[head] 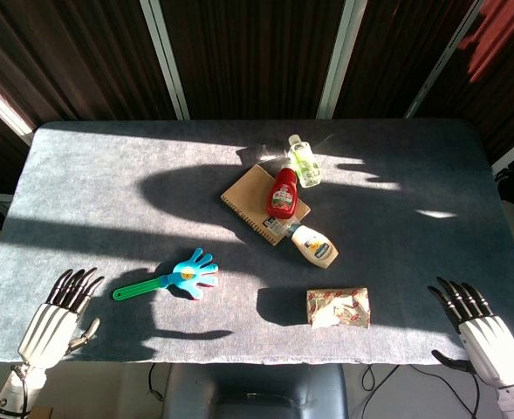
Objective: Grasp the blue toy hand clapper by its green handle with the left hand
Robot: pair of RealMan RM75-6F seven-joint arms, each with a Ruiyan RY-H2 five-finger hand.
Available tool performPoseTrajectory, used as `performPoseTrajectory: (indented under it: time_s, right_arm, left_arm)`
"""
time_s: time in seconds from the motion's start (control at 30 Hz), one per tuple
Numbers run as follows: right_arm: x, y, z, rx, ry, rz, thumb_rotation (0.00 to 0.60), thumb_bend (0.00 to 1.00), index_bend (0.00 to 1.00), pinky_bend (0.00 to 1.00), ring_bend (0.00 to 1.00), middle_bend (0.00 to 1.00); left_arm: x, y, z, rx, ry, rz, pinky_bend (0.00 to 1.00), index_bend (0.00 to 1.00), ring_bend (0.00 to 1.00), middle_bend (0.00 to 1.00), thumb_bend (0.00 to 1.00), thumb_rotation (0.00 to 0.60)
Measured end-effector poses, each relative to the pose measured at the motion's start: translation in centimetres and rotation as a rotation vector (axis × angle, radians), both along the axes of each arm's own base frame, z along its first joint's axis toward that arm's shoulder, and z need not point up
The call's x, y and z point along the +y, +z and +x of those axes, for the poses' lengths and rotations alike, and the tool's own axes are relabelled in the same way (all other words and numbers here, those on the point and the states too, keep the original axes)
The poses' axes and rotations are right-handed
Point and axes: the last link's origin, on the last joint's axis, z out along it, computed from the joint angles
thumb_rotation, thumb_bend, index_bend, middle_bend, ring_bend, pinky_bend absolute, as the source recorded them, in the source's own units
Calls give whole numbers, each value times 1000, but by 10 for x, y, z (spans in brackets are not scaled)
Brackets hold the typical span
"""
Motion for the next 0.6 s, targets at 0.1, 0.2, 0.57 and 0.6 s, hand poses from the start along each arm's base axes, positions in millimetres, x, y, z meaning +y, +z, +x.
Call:
performPoseTrajectory:
  time_s: [0.1,0.2,0.57,0.6]
  right_arm:
    - [-2,0,0,-3,1,-1,600,187,0,0,0,0]
    - [-2,-1,-1,0,-5,5,600,187,0,0,0,0]
    - [-5,-6,-3,8,-20,25,600,188,0,0,0,0]
    - [-6,-6,-3,8,-22,26,600,187,0,0,0,0]
  left_arm:
    - [3,-5,1,0,4,-20,0,0,0,0,381,600]
    - [8,-10,2,-24,7,-60,0,0,0,0,381,600]
    - [74,-68,21,-291,122,-292,0,31,0,0,360,600]
    - [82,-77,23,-295,142,-305,0,50,0,0,358,600]
